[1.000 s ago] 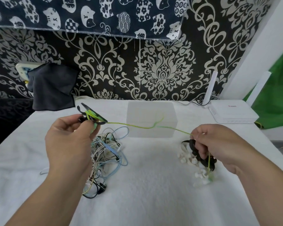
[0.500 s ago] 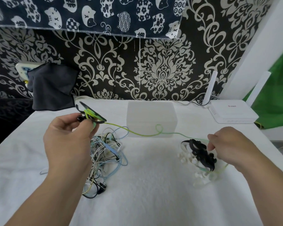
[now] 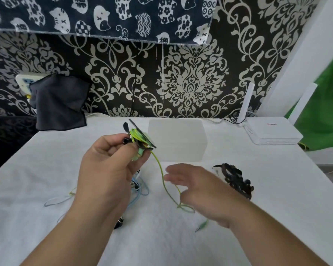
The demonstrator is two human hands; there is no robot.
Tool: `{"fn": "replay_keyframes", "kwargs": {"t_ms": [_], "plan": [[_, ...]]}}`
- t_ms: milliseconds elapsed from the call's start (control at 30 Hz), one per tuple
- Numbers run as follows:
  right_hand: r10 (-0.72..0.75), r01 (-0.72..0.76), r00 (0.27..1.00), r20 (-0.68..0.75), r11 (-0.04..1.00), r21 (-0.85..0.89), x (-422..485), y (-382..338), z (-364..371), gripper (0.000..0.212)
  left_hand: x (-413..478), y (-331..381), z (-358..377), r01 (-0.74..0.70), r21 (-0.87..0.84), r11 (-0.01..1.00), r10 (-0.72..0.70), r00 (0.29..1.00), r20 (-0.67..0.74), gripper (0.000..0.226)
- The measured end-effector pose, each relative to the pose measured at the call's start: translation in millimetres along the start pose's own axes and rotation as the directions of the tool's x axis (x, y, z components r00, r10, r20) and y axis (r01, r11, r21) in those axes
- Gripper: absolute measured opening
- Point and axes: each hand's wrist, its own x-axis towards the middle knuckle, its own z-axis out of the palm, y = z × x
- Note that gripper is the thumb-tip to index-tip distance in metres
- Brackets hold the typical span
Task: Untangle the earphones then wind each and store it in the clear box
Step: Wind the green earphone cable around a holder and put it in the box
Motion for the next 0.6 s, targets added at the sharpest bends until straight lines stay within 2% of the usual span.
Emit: {"fn": "replay_keyframes", "kwargs": {"t_ms": [100, 200, 300, 367, 433, 467, 533, 600], "plan": [[0.047, -0.045, 0.995, 0.083, 0.999, -0.026, 0, 2, 6, 0.060, 3, 2, -2, 0.007, -0.041, 0.999, -0.009, 0.999, -0.031, 0.021], [0.077, -0.083, 0.984, 0.161, 0.996, 0.030, -3, -2, 6, 0.020, 12, 3, -11, -0.074, -0.032, 0.997, 0.068, 0.985, -0.157, 0.022], [0.164, -0.197, 0.968, 0.192, 0.966, 0.169, -4, -4, -3, 0.065, 25, 7, -23, -0.181, 0.019, 0.983, 0.177, 0.928, -0.328, 0.023], [0.205, -0.253, 0.958, 0.199, 0.932, 0.260, -5, -7, -11, 0.076, 36, 10, -39, -0.218, 0.078, 0.973, 0.231, 0.898, -0.374, 0.018], [0.249, -0.280, 0.960, 0.131, 0.894, 0.351, -5, -9, -17, 0.061, 48, 12, -59, -0.223, 0.219, 0.950, 0.287, 0.899, -0.330, 0.017], [0.264, -0.270, 0.962, 0.070, 0.884, 0.381, -6, -11, -19, 0.048, 51, 13, -66, -0.215, 0.309, 0.926, 0.306, 0.909, -0.282, 0.008], [0.263, -0.209, 0.962, -0.077, 0.884, 0.417, -5, -9, -22, 0.022, 55, 13, -75, -0.203, 0.409, 0.890, 0.321, 0.915, -0.245, 0.006], [0.255, -0.149, 0.944, -0.208, 0.894, 0.423, -4, -6, -29, 0.017, 56, 11, -80, -0.216, 0.435, 0.874, 0.345, 0.907, -0.242, 0.011]]}}
